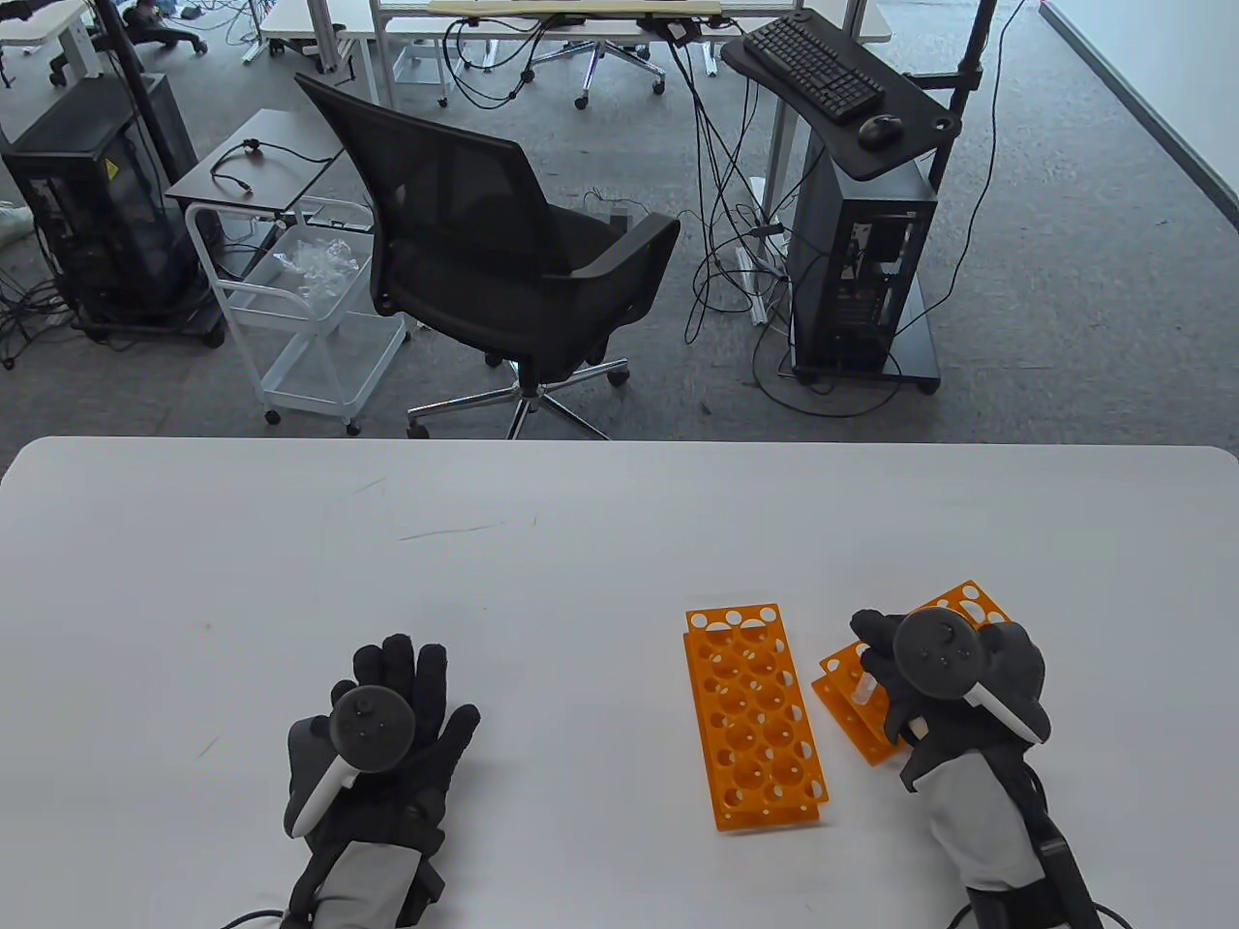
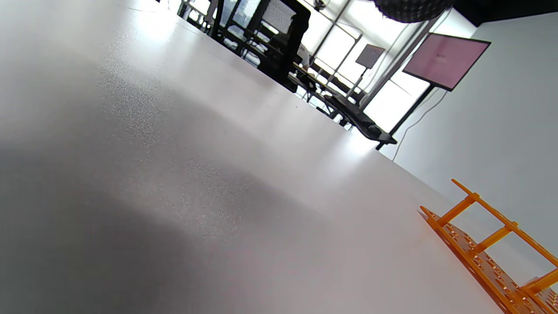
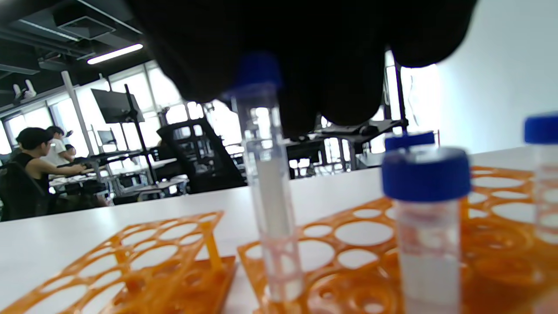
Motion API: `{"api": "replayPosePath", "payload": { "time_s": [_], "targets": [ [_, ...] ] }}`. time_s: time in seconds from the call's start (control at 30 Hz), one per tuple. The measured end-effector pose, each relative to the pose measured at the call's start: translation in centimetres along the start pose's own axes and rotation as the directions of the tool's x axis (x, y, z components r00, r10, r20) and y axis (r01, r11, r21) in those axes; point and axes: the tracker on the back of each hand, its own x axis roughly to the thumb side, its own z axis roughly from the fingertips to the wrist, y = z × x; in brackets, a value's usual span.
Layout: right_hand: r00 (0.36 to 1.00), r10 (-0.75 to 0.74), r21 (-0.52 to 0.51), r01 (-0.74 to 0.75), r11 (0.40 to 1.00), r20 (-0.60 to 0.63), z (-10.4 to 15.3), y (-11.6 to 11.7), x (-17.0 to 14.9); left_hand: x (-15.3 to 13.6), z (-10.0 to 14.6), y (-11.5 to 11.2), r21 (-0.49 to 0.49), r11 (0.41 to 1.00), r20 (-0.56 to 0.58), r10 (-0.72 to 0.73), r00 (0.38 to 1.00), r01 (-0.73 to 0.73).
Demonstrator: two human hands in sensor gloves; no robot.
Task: Transfer 4 test tubes between racks (Right hand only)
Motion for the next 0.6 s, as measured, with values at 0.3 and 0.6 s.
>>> {"api": "replayPosePath", "payload": {
  "time_s": [0.3,0.6],
  "targets": [
    [1.000,0.027,0.057,-0.027,0.998,-0.004,-0.3,0.7,0.0,0.0,0.0,0.0,-0.002,1.000,0.000,-0.001,1.000,0.001],
    [0.998,0.059,0.096,-0.058,0.994,-0.006,-0.5,1.4,0.1,0.0,0.0,0.0,-0.002,1.000,0.000,-0.001,1.000,0.001]
  ]
}}
